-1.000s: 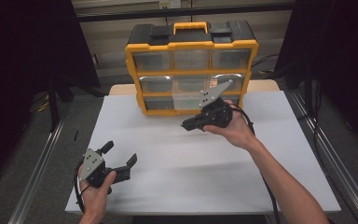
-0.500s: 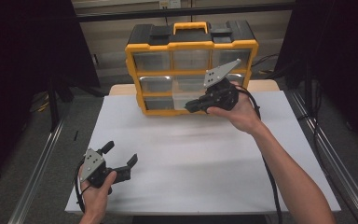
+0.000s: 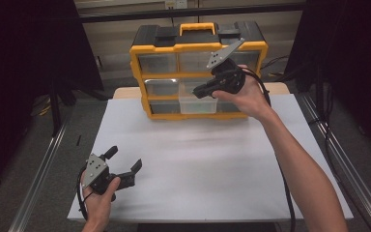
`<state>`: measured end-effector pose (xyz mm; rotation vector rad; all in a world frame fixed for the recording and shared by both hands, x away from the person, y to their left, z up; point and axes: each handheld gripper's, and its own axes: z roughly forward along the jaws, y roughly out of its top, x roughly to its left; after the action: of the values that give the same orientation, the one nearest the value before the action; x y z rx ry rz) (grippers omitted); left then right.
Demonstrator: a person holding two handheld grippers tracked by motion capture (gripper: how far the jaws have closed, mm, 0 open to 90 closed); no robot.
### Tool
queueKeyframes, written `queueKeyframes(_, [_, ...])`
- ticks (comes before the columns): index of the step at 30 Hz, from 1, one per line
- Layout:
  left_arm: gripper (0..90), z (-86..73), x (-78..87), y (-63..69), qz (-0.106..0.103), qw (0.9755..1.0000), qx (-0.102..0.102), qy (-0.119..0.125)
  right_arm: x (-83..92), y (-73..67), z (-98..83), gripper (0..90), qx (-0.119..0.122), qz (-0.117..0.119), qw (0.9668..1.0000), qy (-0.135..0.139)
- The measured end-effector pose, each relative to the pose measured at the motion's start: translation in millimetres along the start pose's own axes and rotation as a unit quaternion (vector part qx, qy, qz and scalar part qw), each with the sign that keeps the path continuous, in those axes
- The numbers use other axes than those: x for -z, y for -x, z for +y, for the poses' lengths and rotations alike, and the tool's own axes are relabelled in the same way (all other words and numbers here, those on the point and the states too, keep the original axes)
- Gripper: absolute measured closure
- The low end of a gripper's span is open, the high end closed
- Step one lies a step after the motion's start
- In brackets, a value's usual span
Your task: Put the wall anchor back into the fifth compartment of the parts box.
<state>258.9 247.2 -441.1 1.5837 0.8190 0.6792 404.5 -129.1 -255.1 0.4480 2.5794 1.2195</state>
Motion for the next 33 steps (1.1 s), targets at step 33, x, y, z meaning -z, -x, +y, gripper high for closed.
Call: queueKeyframes(33, [3.0,0.2,0.5,-1.4,0.002,1.0,0.001,0.003,-36.0,46.9,17.2,85.0,-0.04,-0.034,0.9871,-0.151])
